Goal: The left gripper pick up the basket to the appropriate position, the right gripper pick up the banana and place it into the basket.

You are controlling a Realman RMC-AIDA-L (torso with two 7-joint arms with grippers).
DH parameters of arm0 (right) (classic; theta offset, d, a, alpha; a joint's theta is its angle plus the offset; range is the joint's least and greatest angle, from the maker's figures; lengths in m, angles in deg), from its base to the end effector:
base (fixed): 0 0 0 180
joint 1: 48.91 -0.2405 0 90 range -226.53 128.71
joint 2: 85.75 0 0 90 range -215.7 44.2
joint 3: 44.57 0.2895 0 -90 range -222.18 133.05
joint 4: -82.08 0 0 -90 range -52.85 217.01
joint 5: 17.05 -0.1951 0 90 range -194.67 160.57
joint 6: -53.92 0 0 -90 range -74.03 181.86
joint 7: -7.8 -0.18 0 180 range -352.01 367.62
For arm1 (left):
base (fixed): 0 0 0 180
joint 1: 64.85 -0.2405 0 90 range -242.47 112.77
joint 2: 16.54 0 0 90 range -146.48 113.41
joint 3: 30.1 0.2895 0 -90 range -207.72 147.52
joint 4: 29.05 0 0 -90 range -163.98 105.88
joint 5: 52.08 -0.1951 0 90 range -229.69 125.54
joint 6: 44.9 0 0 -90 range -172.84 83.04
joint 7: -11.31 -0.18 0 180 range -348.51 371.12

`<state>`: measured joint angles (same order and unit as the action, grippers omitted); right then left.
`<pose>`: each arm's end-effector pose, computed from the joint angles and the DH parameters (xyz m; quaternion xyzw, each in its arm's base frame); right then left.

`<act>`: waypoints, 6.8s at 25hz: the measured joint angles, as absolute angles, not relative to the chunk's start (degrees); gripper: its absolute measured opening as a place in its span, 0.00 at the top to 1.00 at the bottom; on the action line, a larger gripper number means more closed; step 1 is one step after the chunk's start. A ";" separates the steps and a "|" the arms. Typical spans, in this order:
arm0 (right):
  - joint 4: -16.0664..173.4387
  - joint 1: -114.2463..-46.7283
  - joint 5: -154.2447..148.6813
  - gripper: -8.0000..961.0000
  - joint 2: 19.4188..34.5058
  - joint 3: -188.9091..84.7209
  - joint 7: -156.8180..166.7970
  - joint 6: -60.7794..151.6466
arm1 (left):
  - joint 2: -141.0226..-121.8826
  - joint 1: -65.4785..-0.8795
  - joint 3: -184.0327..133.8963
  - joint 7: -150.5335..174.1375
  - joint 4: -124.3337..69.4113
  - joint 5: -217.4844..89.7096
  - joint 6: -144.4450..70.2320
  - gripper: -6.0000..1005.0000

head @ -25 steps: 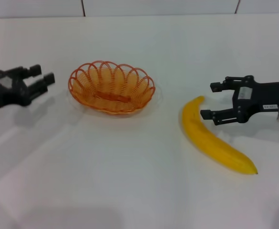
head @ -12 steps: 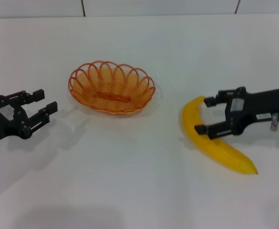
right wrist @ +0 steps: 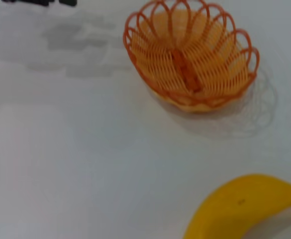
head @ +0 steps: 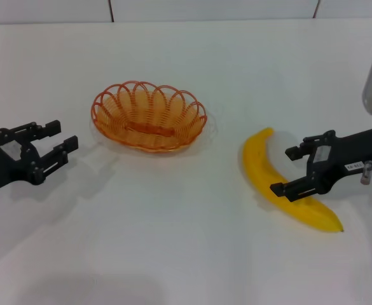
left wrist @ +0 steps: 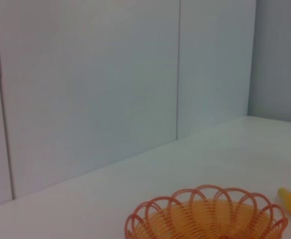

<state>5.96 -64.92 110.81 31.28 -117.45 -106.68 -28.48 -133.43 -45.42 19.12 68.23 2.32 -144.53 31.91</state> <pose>0.2885 0.3111 -0.0343 -0.9572 0.2461 -0.0378 0.1475 -0.3249 0.3295 -0.0338 -0.9073 -0.1729 -0.2443 0.2952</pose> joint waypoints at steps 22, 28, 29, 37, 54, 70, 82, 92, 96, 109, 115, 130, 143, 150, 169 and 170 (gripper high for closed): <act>15.90 -70.51 113.04 0.08 30.79 -117.52 -106.70 -27.83 | -133.43 -44.45 19.28 68.08 1.22 -144.66 31.11 0.54; 17.03 -71.03 113.48 0.08 30.65 -117.51 -107.04 -27.02 | -133.43 -44.46 19.39 67.97 1.18 -144.65 31.04 0.54; 17.08 -71.03 113.76 0.08 30.65 -117.50 -107.06 -26.97 | -133.43 -44.46 19.43 67.95 1.18 -144.65 31.04 0.54; 17.52 -71.54 114.32 0.09 30.73 -117.36 -107.10 -26.92 | -133.43 -43.89 19.56 68.15 0.72 -144.98 30.86 0.54; 18.71 -72.42 114.35 0.31 30.61 -117.20 -109.47 -26.50 | -133.43 -43.76 19.82 68.21 0.65 -145.15 29.80 0.54; 10.40 -72.30 106.15 0.50 30.67 -114.16 -107.12 -27.90 | -133.43 -43.67 19.82 68.85 -0.89 -146.55 26.73 0.54; 12.75 -80.51 100.36 0.50 30.96 -127.52 -103.38 -12.54 | -133.49 -42.00 19.82 68.39 -1.95 -146.65 26.64 0.54; 22.92 -87.68 99.40 0.49 31.21 -139.01 -103.94 4.11 | -133.59 -40.62 20.00 68.29 -2.36 -146.74 26.65 0.54; 25.72 -89.14 99.02 0.49 31.30 -141.06 -103.99 6.35 | -133.57 -39.89 20.00 68.27 -3.38 -146.74 26.64 0.54; 26.13 -88.96 97.14 0.49 31.40 -141.93 -103.52 8.78 | -133.43 -39.80 19.95 68.25 -3.76 -146.55 26.55 0.54; 22.80 -86.40 96.58 0.31 31.18 -141.38 -102.92 8.23 | -133.34 -40.52 20.00 68.25 -3.66 -146.61 26.55 0.54; 30.55 -76.38 82.46 0.08 30.65 -114.91 -79.26 -17.30 | -133.50 -40.77 19.87 67.43 -3.82 -146.28 25.28 0.54; 44.45 -74.75 82.92 0.08 29.57 -105.24 -70.92 -21.26 | -133.62 -40.77 19.58 67.38 -3.83 -146.12 25.23 0.54; 46.17 -74.11 83.05 0.08 29.56 -105.31 -69.66 -20.98 | -133.76 -40.16 19.85 67.07 -3.83 -146.06 25.71 0.54; 46.84 -74.04 83.27 0.08 29.38 -104.77 -69.15 -21.03 | -133.73 -40.14 19.91 67.02 -4.79 -146.03 25.33 0.54; 46.84 -74.04 83.27 0.08 29.38 -104.77 -69.15 -21.03 | -133.73 -40.14 19.91 67.02 -4.79 -146.03 25.32 0.54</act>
